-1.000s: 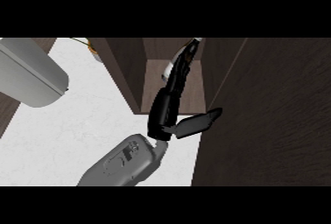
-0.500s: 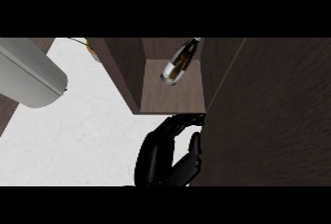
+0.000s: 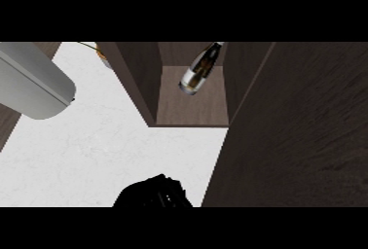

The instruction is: Pick up the wine, place it into the cabinet and close the cabinet

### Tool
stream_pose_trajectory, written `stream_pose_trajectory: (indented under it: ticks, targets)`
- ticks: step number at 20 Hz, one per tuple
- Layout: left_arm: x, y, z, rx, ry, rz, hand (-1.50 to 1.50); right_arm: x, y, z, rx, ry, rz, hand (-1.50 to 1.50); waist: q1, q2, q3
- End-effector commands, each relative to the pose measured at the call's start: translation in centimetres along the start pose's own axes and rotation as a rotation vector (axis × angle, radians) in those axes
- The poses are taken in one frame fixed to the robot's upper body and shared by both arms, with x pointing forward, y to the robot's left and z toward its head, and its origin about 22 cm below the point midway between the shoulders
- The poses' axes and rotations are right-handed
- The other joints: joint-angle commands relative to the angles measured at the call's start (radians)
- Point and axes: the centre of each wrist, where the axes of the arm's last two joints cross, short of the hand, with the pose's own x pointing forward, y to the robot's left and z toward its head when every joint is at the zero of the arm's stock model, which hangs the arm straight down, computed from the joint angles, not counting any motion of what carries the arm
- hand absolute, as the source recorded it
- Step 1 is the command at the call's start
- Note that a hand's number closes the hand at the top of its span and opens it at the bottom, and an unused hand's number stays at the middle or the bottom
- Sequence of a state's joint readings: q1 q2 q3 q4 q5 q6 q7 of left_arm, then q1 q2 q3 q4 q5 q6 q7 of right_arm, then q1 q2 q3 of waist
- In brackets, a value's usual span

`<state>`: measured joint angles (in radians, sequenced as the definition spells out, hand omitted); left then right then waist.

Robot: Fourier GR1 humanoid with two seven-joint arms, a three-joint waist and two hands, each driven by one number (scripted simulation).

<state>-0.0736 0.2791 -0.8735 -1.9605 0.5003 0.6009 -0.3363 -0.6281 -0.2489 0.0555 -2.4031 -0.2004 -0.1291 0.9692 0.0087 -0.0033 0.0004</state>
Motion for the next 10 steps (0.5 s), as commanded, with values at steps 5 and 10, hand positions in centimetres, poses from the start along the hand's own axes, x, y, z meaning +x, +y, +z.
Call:
stream_pose_trajectory:
  ticks: [5,10]
  targets:
    - [3.4,5.8,2.8,-0.055,0.018,0.002,1.50,0.0,2.9,0.5,0.277,-0.008,-0.100,1.50,0.012,0.002,-0.003]
    - [5.7,8.0,4.1,-0.031,-0.037,0.007,1.50,0.4,5.8,1.2,0.417,0.020,-0.154,1.50,0.014,-0.005,-0.004]
